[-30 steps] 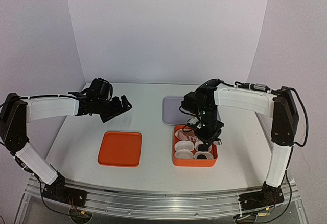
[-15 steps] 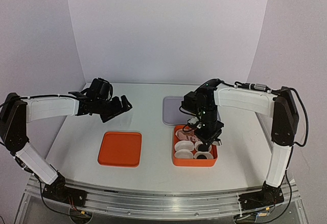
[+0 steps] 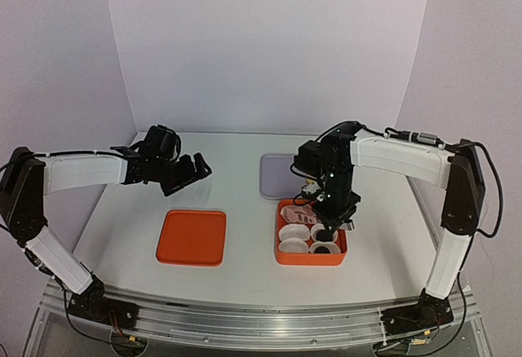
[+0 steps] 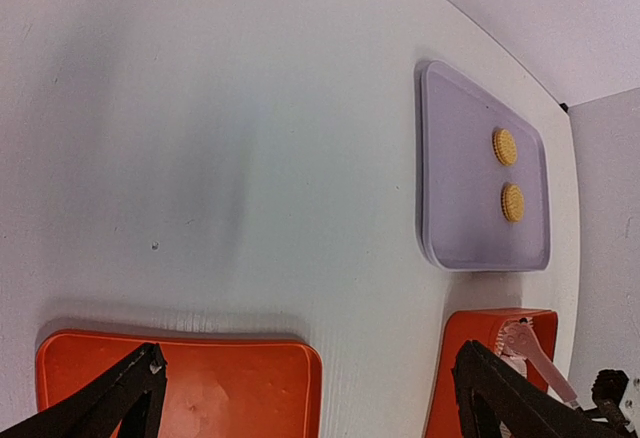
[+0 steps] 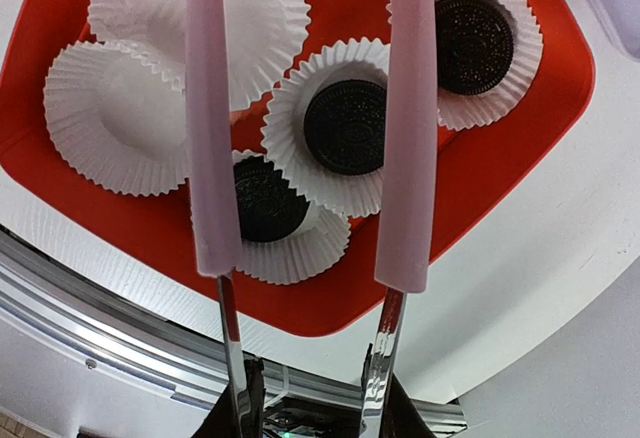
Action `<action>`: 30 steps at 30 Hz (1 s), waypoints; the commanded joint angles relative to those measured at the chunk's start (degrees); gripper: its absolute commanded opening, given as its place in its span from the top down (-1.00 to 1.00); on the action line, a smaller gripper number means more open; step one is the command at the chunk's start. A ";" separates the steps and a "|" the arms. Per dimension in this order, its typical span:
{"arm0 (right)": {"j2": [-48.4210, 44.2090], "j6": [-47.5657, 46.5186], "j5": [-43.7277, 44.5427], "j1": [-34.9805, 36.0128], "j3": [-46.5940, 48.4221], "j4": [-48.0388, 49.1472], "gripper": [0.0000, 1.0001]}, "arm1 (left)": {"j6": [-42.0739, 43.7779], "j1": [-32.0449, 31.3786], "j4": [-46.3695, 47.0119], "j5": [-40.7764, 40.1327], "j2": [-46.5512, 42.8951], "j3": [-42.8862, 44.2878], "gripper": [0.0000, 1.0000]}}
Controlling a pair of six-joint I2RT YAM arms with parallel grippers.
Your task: Pack the cookies
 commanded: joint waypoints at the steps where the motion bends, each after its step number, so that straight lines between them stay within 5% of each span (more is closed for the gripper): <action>1: -2.18 1.01 -2.92 0.31 -1.20 -12.11 0.43 | -0.24 0.24 1.29 0.61 0.28 1.73 -0.99; 15: -0.50 -0.52 -6.28 0.34 0.51 -8.29 0.43 | -0.40 0.26 1.37 0.71 0.30 1.16 -0.99; 30: -2.27 0.43 0.82 0.25 1.56 -7.61 0.43 | -0.40 0.24 0.87 0.14 -0.22 1.16 -0.99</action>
